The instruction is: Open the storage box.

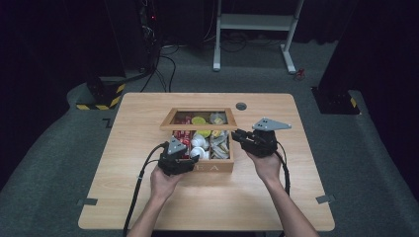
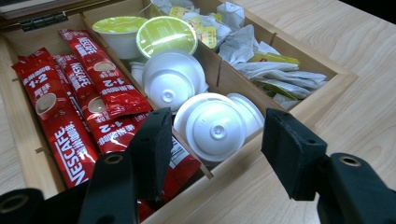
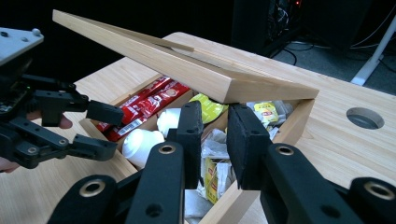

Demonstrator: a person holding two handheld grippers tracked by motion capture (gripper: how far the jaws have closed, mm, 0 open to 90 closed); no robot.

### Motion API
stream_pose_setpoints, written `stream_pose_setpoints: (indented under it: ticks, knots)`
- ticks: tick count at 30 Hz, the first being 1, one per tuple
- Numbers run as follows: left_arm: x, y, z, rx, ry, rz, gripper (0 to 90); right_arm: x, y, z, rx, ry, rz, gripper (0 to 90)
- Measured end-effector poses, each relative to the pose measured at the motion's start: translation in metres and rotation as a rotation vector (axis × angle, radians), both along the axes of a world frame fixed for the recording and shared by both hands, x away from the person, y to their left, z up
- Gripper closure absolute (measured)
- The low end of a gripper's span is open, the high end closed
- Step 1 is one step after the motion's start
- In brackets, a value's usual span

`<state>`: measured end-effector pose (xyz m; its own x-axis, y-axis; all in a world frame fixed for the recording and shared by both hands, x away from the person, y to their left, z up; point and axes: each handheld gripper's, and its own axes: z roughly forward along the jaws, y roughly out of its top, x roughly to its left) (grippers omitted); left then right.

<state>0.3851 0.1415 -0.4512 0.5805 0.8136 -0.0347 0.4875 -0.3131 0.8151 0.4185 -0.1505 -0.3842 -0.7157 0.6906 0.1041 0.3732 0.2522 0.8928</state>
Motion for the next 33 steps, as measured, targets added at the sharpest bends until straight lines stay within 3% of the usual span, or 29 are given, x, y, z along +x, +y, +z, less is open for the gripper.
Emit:
stream_pose_setpoints:
  ticks: [15, 26, 33]
  knots:
    - [0.011, -0.009, -0.006, 0.004, 0.021, 0.007, 43.9, 0.000, 0.000, 0.000, 0.004, 0.002, -0.001, 75.6]
    - [0.020, -0.021, -0.010, 0.053, 0.014, 0.005, 47.1, 0.001, 0.000, 0.001, 0.006, 0.001, -0.001, 75.5]
    - [0.024, -0.026, -0.014, 0.028, 0.037, 0.011, 46.8, 0.001, -0.001, 0.001, 0.004, 0.001, 0.001, 75.6]
